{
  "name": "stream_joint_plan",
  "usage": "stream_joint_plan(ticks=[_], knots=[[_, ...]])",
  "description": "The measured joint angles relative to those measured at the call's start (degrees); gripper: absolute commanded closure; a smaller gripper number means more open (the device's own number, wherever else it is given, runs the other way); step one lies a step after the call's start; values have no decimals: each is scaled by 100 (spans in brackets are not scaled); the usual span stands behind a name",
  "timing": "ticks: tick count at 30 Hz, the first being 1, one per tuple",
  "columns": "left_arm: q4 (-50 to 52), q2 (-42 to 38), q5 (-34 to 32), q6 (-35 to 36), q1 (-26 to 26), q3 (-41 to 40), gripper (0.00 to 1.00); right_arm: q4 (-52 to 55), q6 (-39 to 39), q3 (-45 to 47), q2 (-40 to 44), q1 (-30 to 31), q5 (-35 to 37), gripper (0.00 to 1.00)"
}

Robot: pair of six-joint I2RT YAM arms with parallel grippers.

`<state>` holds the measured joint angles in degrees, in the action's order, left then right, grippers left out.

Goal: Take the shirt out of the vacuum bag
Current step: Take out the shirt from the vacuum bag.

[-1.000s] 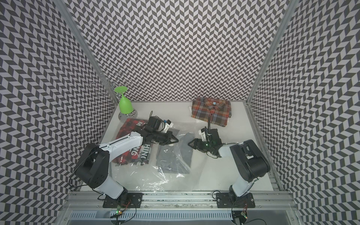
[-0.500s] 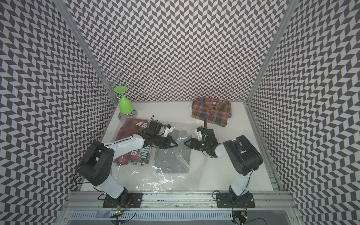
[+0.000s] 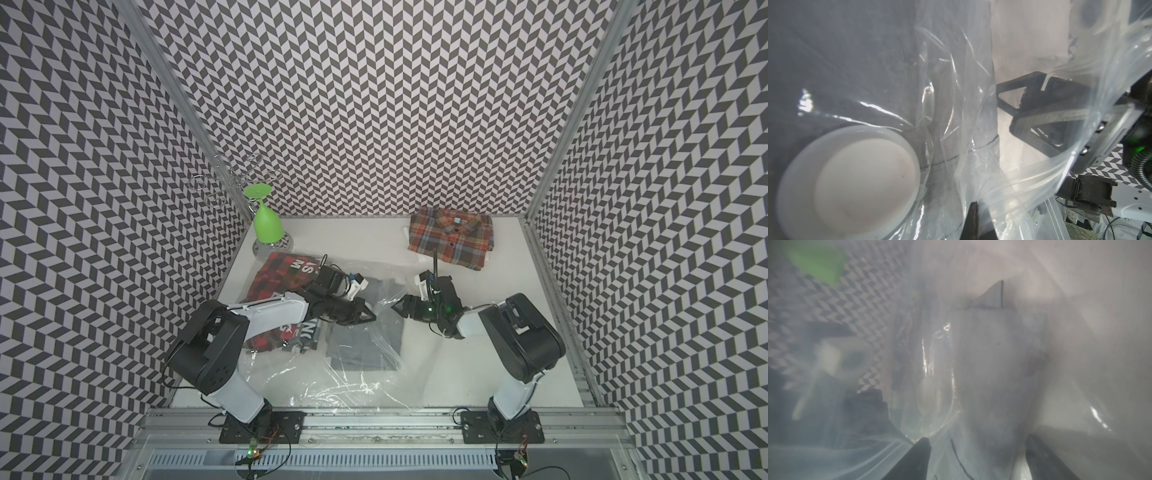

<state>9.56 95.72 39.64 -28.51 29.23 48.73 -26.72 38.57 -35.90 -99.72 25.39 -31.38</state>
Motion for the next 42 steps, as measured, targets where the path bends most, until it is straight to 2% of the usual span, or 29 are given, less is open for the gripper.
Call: stream_joint_plan(ticks=[8,21,24,33,38,42], knots=[[-446,323,131,87,-129,-269,100,81,-111,-566,-459,4,151,29],[-1025,684,632,140,-310,-446,100,-1029,-251,-256,-855,144,-581,45],[-1040,715,671,177,-319,-448,100,-1213,-216,-199,-927,219,-643,55],[-1086,719,723,203,-341,-494,100,-1233,11,-166,-1099,236,-656,99],[-1075,719,815,177,-417,-487,100,-1071,52,-166,-1010,249,-640,100],[-855,717,872,138,-485,-313,100,-551,33,-72,-605,278,-586,100]])
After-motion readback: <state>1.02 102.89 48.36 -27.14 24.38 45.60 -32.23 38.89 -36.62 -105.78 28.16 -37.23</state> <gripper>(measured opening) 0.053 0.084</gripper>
